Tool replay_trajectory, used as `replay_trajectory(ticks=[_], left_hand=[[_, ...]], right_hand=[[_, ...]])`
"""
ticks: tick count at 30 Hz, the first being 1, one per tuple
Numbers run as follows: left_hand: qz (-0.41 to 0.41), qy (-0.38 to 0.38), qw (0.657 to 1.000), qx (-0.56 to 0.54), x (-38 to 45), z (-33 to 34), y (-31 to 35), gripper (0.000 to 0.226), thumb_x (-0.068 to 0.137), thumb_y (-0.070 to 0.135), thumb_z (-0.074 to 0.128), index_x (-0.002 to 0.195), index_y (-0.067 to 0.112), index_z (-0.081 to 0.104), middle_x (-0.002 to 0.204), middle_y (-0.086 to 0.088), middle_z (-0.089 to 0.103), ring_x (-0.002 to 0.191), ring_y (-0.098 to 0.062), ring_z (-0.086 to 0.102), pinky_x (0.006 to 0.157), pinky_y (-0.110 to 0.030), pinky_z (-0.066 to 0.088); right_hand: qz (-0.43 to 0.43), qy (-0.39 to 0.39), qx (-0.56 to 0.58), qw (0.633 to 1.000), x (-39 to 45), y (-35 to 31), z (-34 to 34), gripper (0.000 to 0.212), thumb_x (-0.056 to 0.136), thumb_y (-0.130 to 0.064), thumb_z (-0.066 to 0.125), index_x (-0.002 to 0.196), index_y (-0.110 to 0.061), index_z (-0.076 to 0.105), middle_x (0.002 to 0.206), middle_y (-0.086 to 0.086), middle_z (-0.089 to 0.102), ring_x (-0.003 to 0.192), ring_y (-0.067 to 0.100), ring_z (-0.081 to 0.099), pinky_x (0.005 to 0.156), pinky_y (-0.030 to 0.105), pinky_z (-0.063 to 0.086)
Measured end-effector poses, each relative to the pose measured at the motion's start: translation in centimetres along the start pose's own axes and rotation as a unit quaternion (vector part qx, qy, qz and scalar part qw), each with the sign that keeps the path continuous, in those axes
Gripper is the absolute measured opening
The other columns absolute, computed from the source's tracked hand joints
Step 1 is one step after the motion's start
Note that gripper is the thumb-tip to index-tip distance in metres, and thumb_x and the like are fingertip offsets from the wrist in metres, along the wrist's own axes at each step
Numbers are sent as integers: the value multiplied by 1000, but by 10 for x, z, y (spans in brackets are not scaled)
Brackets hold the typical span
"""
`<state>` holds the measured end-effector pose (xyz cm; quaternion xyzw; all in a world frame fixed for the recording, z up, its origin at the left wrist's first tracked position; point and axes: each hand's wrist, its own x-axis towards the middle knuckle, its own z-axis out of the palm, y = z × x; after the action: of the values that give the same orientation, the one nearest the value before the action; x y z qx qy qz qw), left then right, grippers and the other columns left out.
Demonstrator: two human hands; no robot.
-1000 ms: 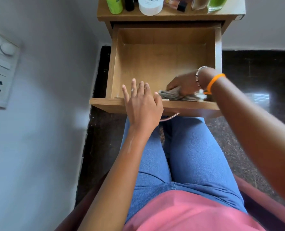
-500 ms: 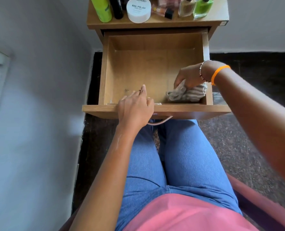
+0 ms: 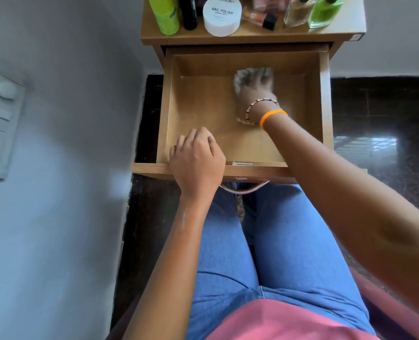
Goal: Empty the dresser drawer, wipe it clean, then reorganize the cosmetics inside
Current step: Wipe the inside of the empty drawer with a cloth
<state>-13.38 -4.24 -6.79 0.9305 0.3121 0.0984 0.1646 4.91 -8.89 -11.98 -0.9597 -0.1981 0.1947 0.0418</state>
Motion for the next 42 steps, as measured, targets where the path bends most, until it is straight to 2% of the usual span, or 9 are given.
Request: replay_trajectory(ticks=[8,12,15,18,20,23,27,33,42], left_hand=[[-11,105,987,-122,0,1,0,20,67,0,34,77,11,47,78,-1,54,68,-19,43,58,-26,23],[-55,111,974,-187,1,1,4,23,68,-6,36,77,13,44,79,3,50,72,-13,40,57,-21,22],[-82,57,981,-167,7,-1,9,24,73,-5,39,82,13,52,86,8,57,79,-14,50,58,-24,25],[-53,-31,991,-120,10,-1,17,25,79,-1,39,86,16,56,95,6,61,85,-17,53,62,-29,29],[-21,-77,991,-110,11,0,25,23,83,2,39,86,16,57,96,5,60,84,-18,53,64,-28,31],[19,-112,989,-99,13,4,39,21,89,8,38,88,14,58,97,3,60,80,-18,53,64,-27,34],[44,-125,988,-81,14,9,51,22,92,13,37,92,14,59,99,2,61,81,-21,54,64,-27,34],[47,-134,989,-36,7,17,46,23,92,18,38,93,17,61,99,3,62,76,-18,49,67,-28,29],[62,-131,988,-51,9,19,49,22,92,18,37,89,16,58,96,3,61,75,-17,48,65,-29,32]], right_hand=[[-296,15,-114,948,-1,-76,1,56,90,-3,35,145,-5,22,155,16,14,144,38,6,113,52,18],[-354,-71,-139,922,-28,-59,-3,52,87,-4,49,137,-10,39,151,10,29,143,25,14,111,41,18],[-365,-182,-142,902,-66,-44,-7,27,88,-6,50,115,-8,53,132,12,48,107,22,44,96,19,22],[-343,-233,-105,904,-83,-14,-18,22,93,-4,42,111,-16,47,106,3,56,75,13,34,73,-2,32],[-304,-286,-95,903,-81,13,-26,34,88,4,43,111,-21,44,95,-1,54,86,17,45,59,-1,41],[-256,-334,-149,895,-71,49,-24,63,80,9,44,135,-21,42,134,5,44,121,26,47,99,38,45],[-172,-278,-222,918,-68,60,-38,45,91,-14,45,134,-26,41,139,7,39,122,33,46,91,42,46],[-132,43,-189,972,-25,51,-55,36,96,-25,44,128,-8,50,134,17,45,121,39,46,90,48,42],[-105,-60,-251,960,-81,54,-22,35,101,-19,26,130,-6,41,134,14,47,121,34,50,77,42,43]])
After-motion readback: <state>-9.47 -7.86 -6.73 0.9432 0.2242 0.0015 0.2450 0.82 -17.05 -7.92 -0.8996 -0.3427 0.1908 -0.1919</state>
